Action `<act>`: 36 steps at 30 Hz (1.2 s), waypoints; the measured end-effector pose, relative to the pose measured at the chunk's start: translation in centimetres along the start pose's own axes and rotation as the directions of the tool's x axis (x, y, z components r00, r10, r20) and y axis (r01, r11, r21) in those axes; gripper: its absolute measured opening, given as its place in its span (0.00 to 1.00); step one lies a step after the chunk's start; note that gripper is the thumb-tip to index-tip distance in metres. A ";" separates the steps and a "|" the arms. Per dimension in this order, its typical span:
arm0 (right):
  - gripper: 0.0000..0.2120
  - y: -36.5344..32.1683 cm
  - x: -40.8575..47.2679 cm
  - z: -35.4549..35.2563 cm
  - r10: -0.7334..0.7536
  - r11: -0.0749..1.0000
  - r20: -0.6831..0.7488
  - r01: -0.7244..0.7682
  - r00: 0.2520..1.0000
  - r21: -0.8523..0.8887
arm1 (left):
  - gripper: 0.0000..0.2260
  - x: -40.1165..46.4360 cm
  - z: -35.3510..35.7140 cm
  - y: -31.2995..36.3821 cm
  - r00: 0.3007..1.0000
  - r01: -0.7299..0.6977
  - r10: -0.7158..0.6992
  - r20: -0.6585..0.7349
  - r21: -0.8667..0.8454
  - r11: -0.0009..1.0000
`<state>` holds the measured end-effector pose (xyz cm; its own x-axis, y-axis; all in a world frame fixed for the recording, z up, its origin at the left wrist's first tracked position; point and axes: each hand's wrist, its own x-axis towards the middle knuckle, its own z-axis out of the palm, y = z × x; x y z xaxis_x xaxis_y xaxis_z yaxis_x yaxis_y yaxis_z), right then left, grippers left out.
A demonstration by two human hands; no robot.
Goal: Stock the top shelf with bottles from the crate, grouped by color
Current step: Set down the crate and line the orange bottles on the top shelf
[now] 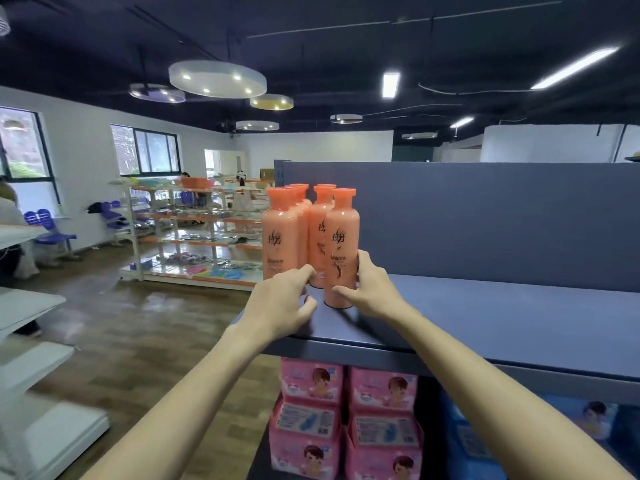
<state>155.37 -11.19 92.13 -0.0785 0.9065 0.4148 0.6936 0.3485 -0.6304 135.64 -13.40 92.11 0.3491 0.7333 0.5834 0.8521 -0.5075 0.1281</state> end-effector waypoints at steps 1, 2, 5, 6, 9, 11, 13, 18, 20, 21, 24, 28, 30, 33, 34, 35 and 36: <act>0.27 -0.2 0.4 0.4 0.004 1.000 0.005 -0.004 1.000 -0.001 | 0.10 0.0 0.0 -0.1 1.000 -0.009 0.009 -0.002 -0.011 1.000; 0.26 -0.5 0.8 0.8 0.009 1.000 0.010 -0.009 1.000 0.001 | 0.10 -0.1 0.0 -0.2 1.000 -0.018 0.018 -0.003 -0.018 1.000; 0.25 -1.0 1.8 2.0 0.015 1.000 0.016 -0.015 1.000 0.000 | 0.10 -0.1 0.1 -0.2 0.999 -0.043 0.042 -0.018 -0.030 0.999; 0.25 -1.1 2.0 2.3 0.012 1.000 0.014 -0.012 1.000 -0.004 | 0.10 0.0 0.1 -0.3 0.999 -0.047 0.046 -0.023 -0.034 0.998; 0.26 -1.0 2.5 3.0 0.011 1.000 0.008 -0.011 1.000 0.011 | 0.09 0.0 0.1 -0.6 0.998 -0.056 0.054 -0.028 -0.046 0.997; 0.26 -0.8 2.7 3.4 0.009 1.000 -0.007 -0.009 1.000 0.018 | 0.09 0.0 0.2 -0.8 0.997 -0.067 0.065 -0.034 -0.052 0.996; 0.26 -0.7 2.7 3.8 0.003 1.000 -0.037 -0.002 0.999 0.020 | 0.09 -0.1 0.3 -0.9 0.996 -0.080 0.078 -0.045 -0.057 0.995; 0.24 -0.2 2.7 4.7 -0.030 0.998 -0.094 0.035 0.995 0.051 | 0.09 -0.1 0.6 -1.1 0.994 -0.100 0.097 -0.054 -0.056 0.993; 0.25 -0.1 2.7 4.7 -0.045 0.997 -0.083 0.050 0.996 0.060 | 0.09 -0.1 0.6 -1.1 0.994 -0.101 0.098 -0.053 -0.058 0.993; 0.25 -0.1 2.7 4.7 -0.052 0.997 -0.081 0.057 0.995 0.058 | 0.09 -0.1 0.6 -1.1 0.994 -0.103 0.099 -0.053 -0.058 0.993; 0.26 0.1 2.6 4.6 -0.047 0.996 -0.083 0.053 0.995 0.068 | 0.08 -0.2 0.6 -1.1 0.993 -0.112 0.109 -0.052 -0.058 0.992; 0.26 0.1 2.5 4.7 -0.029 0.993 -0.097 0.040 0.995 0.115 | 0.08 -0.1 0.7 -1.1 0.991 -0.124 0.122 -0.054 -0.043 0.991; 0.29 0.0 2.4 4.6 -0.013 0.991 -0.101 0.027 0.995 0.132 | 0.08 -0.3 0.8 -1.2 0.990 -0.129 0.127 -0.052 -0.027 0.991; 0.33 -0.2 2.2 4.5 0.018 0.992 -0.091 -0.006 0.996 0.127 | 0.08 -0.4 0.8 -1.3 0.990 -0.137 0.136 -0.048 -0.020 0.990; 0.33 -0.3 2.1 4.4 0.023 0.993 -0.088 -0.013 0.996 0.116 | 0.08 -0.4 0.8 -1.3 0.990 -0.137 0.136 -0.042 -0.018 0.990; 0.31 -0.5 2.0 4.2 0.027 0.994 -0.086 -0.018 0.996 0.105 | 0.08 -0.4 0.7 -1.2 0.990 -0.136 0.136 -0.037 -0.014 0.991; 0.29 -0.6 1.8 4.1 0.029 0.995 -0.083 -0.021 0.996 0.098 | 0.09 -0.4 0.6 -1.2 0.990 -0.135 0.135 -0.031 -0.010 0.991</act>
<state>151.93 -8.79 90.55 0.0012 0.8932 0.4496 0.6216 0.3515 -0.7001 134.75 -12.80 91.23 0.4484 0.6439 0.6199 0.7933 -0.6063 0.0560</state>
